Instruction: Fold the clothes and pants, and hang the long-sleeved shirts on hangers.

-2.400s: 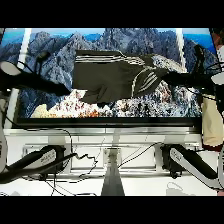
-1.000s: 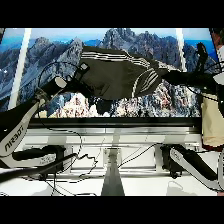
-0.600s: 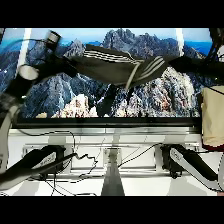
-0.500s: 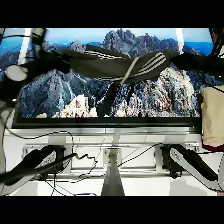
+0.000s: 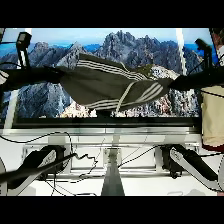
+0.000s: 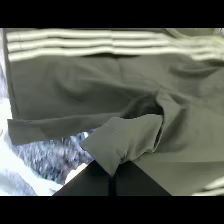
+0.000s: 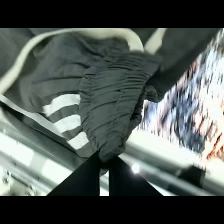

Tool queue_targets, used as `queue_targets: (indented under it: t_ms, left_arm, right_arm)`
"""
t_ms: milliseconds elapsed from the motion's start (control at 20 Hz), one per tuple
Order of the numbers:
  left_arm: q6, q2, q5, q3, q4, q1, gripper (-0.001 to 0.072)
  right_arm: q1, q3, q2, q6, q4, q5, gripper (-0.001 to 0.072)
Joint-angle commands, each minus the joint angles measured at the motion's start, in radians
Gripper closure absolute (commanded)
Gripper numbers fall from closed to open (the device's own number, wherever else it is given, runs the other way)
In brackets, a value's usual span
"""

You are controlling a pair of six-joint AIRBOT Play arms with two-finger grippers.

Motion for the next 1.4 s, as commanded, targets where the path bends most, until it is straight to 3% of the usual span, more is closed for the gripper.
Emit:
queue_targets:
  t_ms: [0, 300, 400, 500, 550, 600, 650, 850, 1000, 1050, 1100, 1350]
  left_arm:
    - [-0.032, -0.061, 0.068, -0.001, 0.028, 0.004, 0.0695]
    - [-0.019, -0.265, 0.389, 0.000, -0.381, 0.003, 0.0694]
    - [0.093, -0.327, 0.431, 0.000, -0.494, -0.011, 0.0695]
    - [0.183, -0.370, 0.452, 0.000, -0.515, -0.034, 0.0685]
    - [0.201, -0.386, 0.452, 0.000, -0.515, -0.040, 0.0539]
    - [0.202, -0.396, 0.446, 0.000, -0.515, -0.040, 0.0233]
    - [0.201, -0.397, 0.436, 0.000, -0.511, -0.039, -0.0005]
    - [0.196, -0.375, 0.256, 0.000, -0.287, 0.021, 0.0016]
    - [0.149, -0.381, -0.094, -0.001, -0.069, 0.064, 0.0048]
    - [0.144, -0.392, -0.195, -0.005, -0.026, 0.062, 0.0123]
    - [0.134, -0.404, -0.258, -0.016, -0.028, 0.057, 0.0143]
    - [0.092, -0.481, -0.225, -0.078, -0.043, 0.016, 0.0140]
  right_arm:
    - [0.000, -0.054, 0.000, 0.002, -0.031, -0.042, 0.0689]
    - [0.000, -0.187, -0.001, 0.004, -0.016, -0.343, 0.0689]
    - [0.000, -0.230, -0.001, 0.004, -0.002, -0.382, 0.0688]
    - [0.000, -0.261, -0.001, 0.004, 0.002, -0.408, 0.0688]
    - [0.000, -0.272, -0.001, 0.004, 0.002, -0.420, 0.0688]
    - [0.000, -0.279, -0.001, 0.004, 0.003, -0.427, 0.0688]
    - [0.000, -0.281, -0.001, 0.004, 0.003, -0.431, 0.0688]
    - [0.000, -0.281, -0.001, 0.004, 0.003, -0.431, 0.0688]
    - [0.000, -0.281, -0.001, 0.004, 0.003, -0.432, 0.0688]
    - [0.000, -0.281, -0.001, 0.004, 0.003, -0.432, 0.0688]
    - [0.000, -0.281, -0.001, 0.004, 0.003, -0.432, 0.0688]
    - [0.000, -0.281, -0.001, 0.018, 0.006, -0.417, 0.0688]
